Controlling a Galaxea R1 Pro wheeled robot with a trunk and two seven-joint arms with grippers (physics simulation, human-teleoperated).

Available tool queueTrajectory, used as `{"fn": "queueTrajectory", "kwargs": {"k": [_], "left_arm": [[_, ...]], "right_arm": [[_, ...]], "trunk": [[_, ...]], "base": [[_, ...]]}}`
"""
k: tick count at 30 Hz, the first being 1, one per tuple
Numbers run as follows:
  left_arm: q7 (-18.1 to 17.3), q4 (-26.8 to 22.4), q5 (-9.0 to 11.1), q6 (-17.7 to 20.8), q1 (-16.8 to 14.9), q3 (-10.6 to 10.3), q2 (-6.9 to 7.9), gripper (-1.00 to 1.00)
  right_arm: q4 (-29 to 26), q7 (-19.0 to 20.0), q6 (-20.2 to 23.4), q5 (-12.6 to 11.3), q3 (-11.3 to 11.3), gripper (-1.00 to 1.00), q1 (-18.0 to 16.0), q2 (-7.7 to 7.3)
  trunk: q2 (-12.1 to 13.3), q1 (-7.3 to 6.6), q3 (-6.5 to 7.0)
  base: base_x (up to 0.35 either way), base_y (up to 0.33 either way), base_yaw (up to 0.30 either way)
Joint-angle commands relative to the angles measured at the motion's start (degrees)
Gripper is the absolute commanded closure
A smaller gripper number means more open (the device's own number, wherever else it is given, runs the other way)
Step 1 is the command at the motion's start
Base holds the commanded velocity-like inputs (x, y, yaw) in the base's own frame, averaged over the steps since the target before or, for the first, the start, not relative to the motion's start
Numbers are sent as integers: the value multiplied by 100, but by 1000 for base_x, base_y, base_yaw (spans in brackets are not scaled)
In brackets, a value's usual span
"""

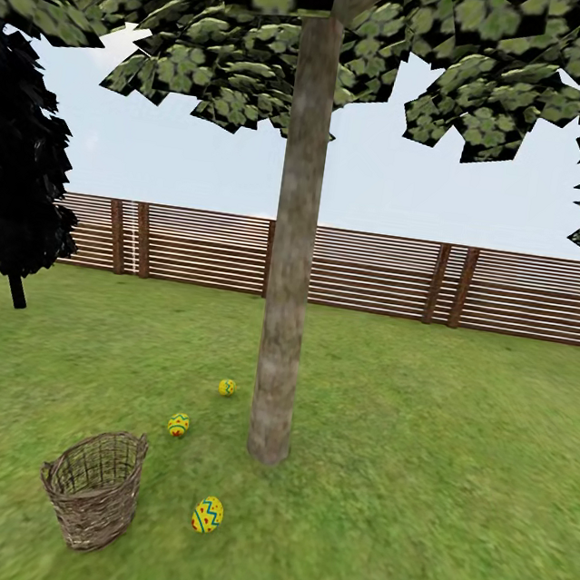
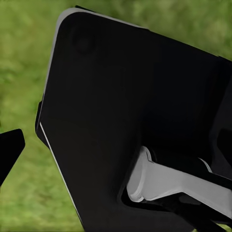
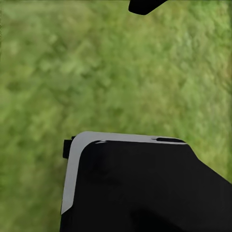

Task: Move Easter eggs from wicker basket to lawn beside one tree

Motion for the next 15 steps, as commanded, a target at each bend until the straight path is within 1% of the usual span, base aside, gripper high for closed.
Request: {"fn": "queueTrajectory", "kwargs": {"k": [1, 7, 9, 12, 15], "left_arm": [[-14, 7, -66, -15, 1, 42, 2, -100], [-36, 14, -82, 37, 0, 12, 19, -100], [-29, 25, -65, 47, 0, 24, 27, -100], [-25, -2, -65, 48, -2, 39, 83, -100], [-24, -8, -61, 44, -1, 49, 81, -100]], "right_arm": [[9, 7, 9, 58, 8, -100, -5, -1], [9, 8, 9, 58, 8, -100, -5, 1], [9, 7, 9, 58, 8, -100, -5, -1], [9, 10, 9, 58, 8, -100, -5, 1], [9, 7, 9, 58, 8, -100, -5, -2]], "trunk": [[-3, 2, 0], [-3, 2, 0], [-3, 2, 0], [-3, 2, 0], [-3, 2, 0]], "base": [[0, 0, 0], [0, 0, 0], [0, 0, 0], [0, 0, 0], [0, 0, 0]]}}
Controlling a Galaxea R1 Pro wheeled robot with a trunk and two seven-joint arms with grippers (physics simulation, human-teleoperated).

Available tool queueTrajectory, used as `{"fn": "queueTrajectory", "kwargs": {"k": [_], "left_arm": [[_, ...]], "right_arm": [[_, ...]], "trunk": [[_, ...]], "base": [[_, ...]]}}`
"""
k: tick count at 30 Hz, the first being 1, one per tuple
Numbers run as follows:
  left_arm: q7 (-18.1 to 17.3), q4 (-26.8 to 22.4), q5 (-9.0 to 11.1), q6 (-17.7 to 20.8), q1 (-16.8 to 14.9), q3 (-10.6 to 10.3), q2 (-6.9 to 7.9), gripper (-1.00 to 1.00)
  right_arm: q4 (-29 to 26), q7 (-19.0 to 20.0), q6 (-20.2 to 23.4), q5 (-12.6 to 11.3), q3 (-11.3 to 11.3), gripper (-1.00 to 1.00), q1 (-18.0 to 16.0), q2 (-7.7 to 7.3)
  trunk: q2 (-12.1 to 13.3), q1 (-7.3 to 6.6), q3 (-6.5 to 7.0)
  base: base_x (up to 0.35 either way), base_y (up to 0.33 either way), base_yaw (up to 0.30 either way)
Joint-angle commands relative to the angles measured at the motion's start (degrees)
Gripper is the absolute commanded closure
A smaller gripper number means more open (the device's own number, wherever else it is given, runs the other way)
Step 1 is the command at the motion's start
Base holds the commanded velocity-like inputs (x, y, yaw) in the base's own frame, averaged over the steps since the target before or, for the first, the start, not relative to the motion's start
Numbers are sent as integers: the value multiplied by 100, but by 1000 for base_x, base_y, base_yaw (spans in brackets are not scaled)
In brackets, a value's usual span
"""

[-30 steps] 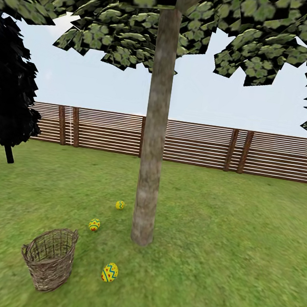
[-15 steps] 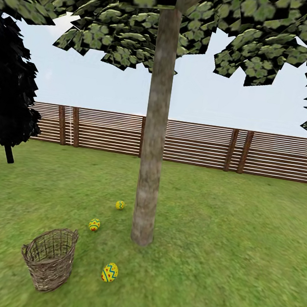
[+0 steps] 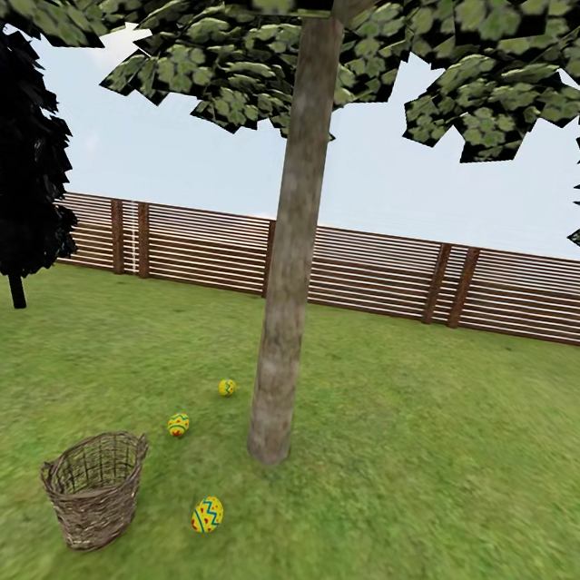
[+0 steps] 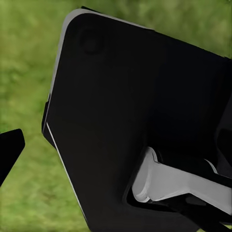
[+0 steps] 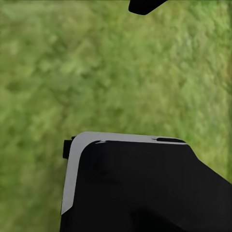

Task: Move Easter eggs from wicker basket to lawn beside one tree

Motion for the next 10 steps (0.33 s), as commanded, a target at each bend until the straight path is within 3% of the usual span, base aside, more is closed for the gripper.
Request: {"fn": "queueTrajectory", "kwargs": {"k": [1, 10], "left_arm": [[-14, 4, -59, -8, 0, 52, -4, -100], [-14, 4, -60, -1, -2, 41, 1, -100]], "right_arm": [[9, 8, 9, 58, 8, -100, -5, 0], [9, 7, 9, 58, 8, -100, -5, -2]], "trunk": [[-3, 2, 0], [-3, 2, 0]], "base": [[0, 0, 0], [0, 0, 0]]}}
